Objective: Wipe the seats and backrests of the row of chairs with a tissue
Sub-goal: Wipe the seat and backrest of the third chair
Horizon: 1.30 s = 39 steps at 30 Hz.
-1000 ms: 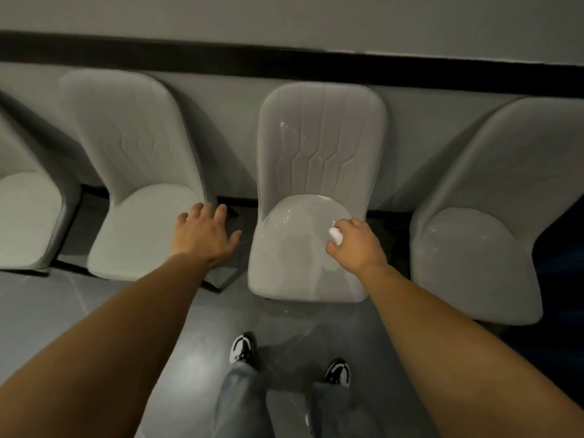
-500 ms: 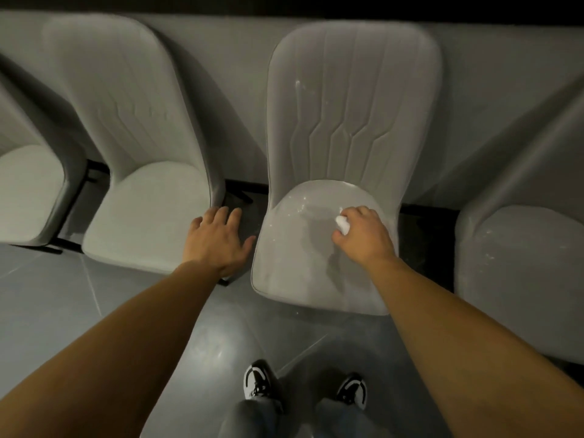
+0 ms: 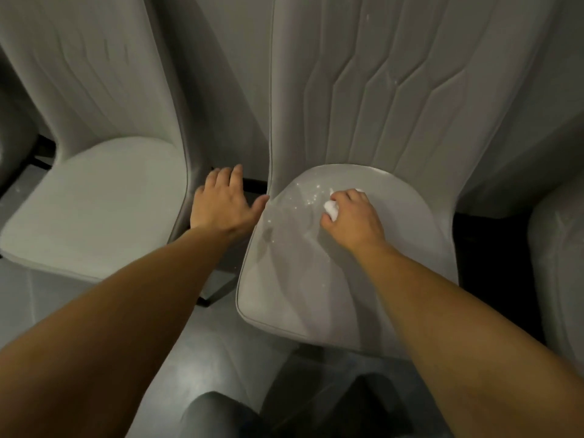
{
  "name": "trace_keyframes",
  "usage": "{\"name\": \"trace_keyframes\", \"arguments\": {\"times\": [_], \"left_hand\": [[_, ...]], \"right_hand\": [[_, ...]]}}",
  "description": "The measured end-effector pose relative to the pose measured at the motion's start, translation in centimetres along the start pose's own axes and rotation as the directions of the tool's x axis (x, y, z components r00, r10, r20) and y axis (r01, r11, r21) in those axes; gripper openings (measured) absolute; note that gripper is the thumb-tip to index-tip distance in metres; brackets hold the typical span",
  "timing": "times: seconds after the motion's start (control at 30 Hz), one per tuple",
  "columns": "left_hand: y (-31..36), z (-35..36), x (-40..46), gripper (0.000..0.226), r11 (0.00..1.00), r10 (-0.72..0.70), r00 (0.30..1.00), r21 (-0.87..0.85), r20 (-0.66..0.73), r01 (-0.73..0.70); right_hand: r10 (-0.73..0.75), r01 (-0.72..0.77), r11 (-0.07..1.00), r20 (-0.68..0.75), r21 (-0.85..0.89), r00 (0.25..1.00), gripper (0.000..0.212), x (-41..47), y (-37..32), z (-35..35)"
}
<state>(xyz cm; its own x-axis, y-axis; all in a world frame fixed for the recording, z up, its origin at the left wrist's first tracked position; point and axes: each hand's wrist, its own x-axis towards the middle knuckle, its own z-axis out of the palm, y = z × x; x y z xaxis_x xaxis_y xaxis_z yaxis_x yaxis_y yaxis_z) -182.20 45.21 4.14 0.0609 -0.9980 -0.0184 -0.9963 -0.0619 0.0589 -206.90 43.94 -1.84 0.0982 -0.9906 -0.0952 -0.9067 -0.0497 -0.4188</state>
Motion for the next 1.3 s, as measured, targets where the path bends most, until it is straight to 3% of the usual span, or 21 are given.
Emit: {"name": "trace_keyframes", "arguments": {"times": [0.23,0.43,0.6,0.77,0.93,1.13,1.3], "left_hand": [[2.0,2.8,7.5,0.098,0.988,-0.064,0.969,-0.152,-0.239,0.028],[4.1,4.9,11.3,0.103,0.986,-0.022,0.958,-0.164,-0.287,-0.026],[5.2,6.2,14.2,0.086,0.957,-0.1,0.952,-0.288,-0.29,0.013],[5.5,8.2,15.3,0.073,0.858,-0.155,0.938,-0.513,-0.311,-0.028],[4.7,9.0,16.4,0.07,0.873,-0.159,0.907,-0.485,-0.39,-0.056],[5.1,9.7,16.2,0.064,0.874,-0.175,0.883,-0.482,-0.436,-0.065],[4.9,9.7,16.1,0.062,0.868,-0.164,0.881,-0.489,-0.444,-0.085]], "right_hand": [[0.002,0.005,0.999,-0.167,0.044,0.986,0.048,5.3,1.5,3.7],[0.082,-0.1,0.984,-0.124,-0.147,0.989,0.071,8.4,2.6,7.3],[0.152,-0.166,0.978,-0.115,-0.129,0.982,0.088,10.6,2.3,8.3],[0.165,-0.2,0.969,-0.223,-0.144,0.961,0.082,12.1,2.1,9.1],[0.196,-0.238,0.966,-0.308,-0.104,0.931,0.074,13.0,1.4,9.7],[0.15,-0.276,0.946,-0.526,-0.17,0.837,0.073,11.3,0.7,10.0],[0.237,-0.313,0.933,-0.354,-0.178,0.905,0.078,11.7,0.2,10.2]]}}
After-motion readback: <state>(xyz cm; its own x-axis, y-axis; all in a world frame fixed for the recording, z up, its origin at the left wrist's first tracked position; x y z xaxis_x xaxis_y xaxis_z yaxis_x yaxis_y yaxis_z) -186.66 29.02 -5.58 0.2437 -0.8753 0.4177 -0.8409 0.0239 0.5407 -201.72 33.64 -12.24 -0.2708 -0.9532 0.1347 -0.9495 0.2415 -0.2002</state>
